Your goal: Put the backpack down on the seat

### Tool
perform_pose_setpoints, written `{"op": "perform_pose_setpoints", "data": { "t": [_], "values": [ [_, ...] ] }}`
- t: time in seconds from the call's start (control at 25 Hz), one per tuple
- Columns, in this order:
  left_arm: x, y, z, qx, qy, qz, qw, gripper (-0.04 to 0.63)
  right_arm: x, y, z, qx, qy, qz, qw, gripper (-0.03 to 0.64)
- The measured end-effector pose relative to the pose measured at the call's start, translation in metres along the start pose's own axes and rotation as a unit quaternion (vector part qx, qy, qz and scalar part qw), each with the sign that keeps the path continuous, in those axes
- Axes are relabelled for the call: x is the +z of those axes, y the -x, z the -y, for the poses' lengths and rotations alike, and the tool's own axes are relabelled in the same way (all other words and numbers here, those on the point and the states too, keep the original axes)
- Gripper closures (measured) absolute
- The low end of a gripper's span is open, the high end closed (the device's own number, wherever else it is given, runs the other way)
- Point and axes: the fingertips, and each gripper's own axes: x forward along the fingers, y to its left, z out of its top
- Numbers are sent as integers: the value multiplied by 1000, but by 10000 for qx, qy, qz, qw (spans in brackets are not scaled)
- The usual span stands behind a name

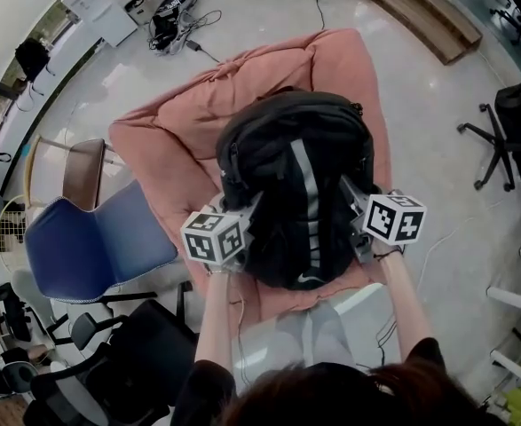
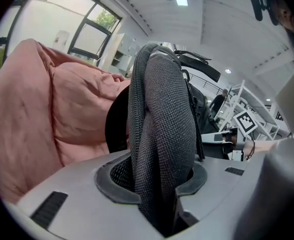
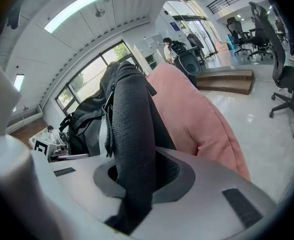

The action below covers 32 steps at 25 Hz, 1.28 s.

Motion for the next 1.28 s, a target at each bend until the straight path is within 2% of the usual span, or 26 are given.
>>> {"op": "perform_pose_setpoints", "data": {
  "t": [0.44, 0.68, 0.8, 1.0, 1.16, 1.28],
  "values": [
    [-2, -35, -38, 162, -71, -139, 9997, 428, 0, -47, 21, 19, -186, -316, 9993, 549],
    [-4, -37, -48, 137, -73, -164, 9997, 373, -1, -56, 18, 139, -290, -331, 9989, 477],
    [-4, -32, -53, 409, -106, -110, 9990, 323, -1, -56, 18, 45, -228, -281, 9993, 403],
    [-6, -16, -48, 553, -40, 70, 9984, 244, -3, -44, 16, -7, -334, -188, 9993, 359],
    [3, 2, -53, 802, -153, 252, 9963, 240, 6, -36, 12, 88, -384, 64, 9992, 341],
    [12, 25, -48, 987, -139, 505, 9937, 241, 18, -17, 6, 215, -240, 200, 9993, 342]
  ]
}}
